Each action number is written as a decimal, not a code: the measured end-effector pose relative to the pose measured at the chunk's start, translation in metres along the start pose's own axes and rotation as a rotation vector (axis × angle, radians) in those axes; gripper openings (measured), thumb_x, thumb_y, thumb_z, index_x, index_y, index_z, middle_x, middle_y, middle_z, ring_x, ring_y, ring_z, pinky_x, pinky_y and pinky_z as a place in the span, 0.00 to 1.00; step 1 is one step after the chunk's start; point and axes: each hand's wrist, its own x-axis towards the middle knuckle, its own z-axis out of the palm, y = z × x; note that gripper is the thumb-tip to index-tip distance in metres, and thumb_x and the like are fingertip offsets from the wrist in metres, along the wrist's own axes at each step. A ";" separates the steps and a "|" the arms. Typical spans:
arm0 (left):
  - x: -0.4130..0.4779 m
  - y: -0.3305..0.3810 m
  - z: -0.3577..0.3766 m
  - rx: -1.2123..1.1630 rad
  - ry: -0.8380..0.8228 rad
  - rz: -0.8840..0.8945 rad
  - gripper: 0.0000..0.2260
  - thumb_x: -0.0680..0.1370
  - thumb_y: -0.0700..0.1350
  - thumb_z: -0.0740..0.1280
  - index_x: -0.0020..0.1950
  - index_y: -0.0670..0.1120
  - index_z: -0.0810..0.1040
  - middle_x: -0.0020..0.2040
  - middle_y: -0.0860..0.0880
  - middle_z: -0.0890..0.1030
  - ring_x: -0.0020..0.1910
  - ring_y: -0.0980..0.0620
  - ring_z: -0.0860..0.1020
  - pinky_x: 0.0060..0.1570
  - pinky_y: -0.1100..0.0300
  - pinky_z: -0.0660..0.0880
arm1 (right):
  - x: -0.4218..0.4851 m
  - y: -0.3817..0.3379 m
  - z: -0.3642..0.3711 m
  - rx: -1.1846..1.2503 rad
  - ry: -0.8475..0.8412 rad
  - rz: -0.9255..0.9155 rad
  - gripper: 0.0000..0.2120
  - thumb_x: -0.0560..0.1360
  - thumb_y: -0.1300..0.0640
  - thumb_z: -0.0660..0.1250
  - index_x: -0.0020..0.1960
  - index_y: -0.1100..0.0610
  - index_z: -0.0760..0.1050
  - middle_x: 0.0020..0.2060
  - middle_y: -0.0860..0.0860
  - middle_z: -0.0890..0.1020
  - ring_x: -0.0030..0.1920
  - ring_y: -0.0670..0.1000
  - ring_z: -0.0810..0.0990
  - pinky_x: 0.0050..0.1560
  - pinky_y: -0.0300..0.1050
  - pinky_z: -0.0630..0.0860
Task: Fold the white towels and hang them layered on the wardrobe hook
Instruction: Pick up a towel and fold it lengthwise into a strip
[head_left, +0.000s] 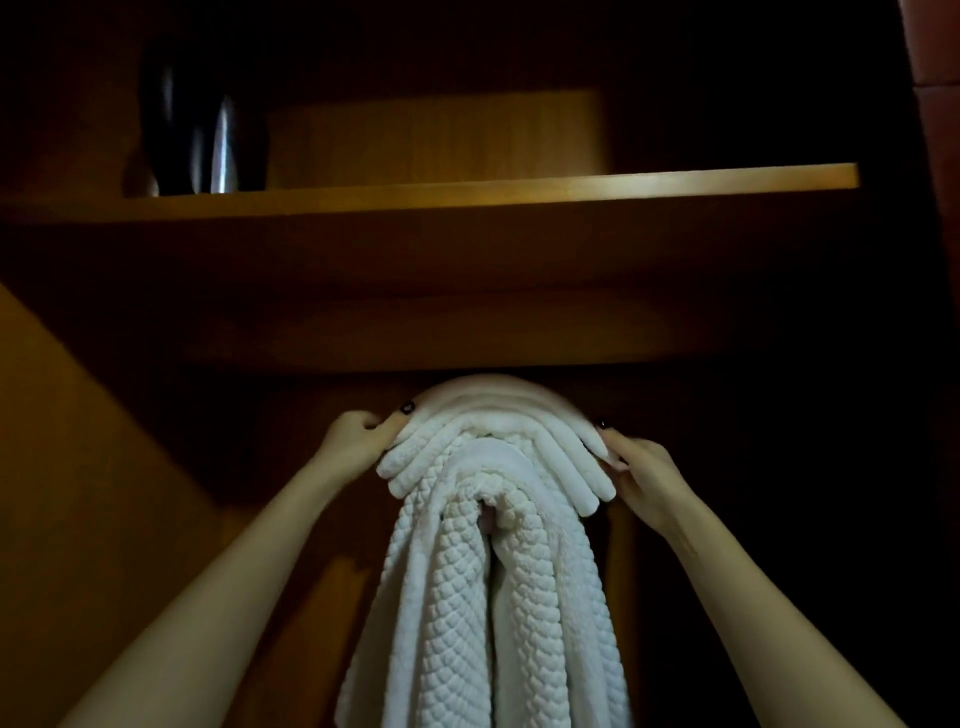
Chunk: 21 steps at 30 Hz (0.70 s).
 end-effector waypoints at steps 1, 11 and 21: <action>0.000 0.003 -0.001 0.153 0.030 0.045 0.24 0.79 0.58 0.63 0.31 0.43 0.75 0.30 0.48 0.77 0.34 0.48 0.75 0.32 0.60 0.68 | -0.002 -0.003 0.000 -0.157 0.028 -0.045 0.14 0.80 0.56 0.65 0.45 0.68 0.77 0.34 0.57 0.79 0.36 0.51 0.78 0.40 0.43 0.74; 0.012 0.038 0.030 0.290 -0.172 0.306 0.20 0.84 0.56 0.52 0.73 0.53 0.70 0.70 0.45 0.73 0.67 0.42 0.72 0.66 0.49 0.69 | -0.003 -0.030 0.058 -0.956 -0.077 -0.519 0.16 0.82 0.48 0.60 0.62 0.57 0.78 0.53 0.50 0.82 0.52 0.49 0.80 0.54 0.43 0.77; 0.000 0.043 0.022 0.292 -0.217 0.199 0.21 0.83 0.56 0.55 0.69 0.45 0.72 0.67 0.41 0.74 0.67 0.42 0.71 0.61 0.55 0.67 | -0.022 -0.032 0.055 -1.214 -0.175 -0.418 0.26 0.82 0.46 0.58 0.78 0.47 0.57 0.71 0.56 0.69 0.69 0.57 0.70 0.67 0.55 0.69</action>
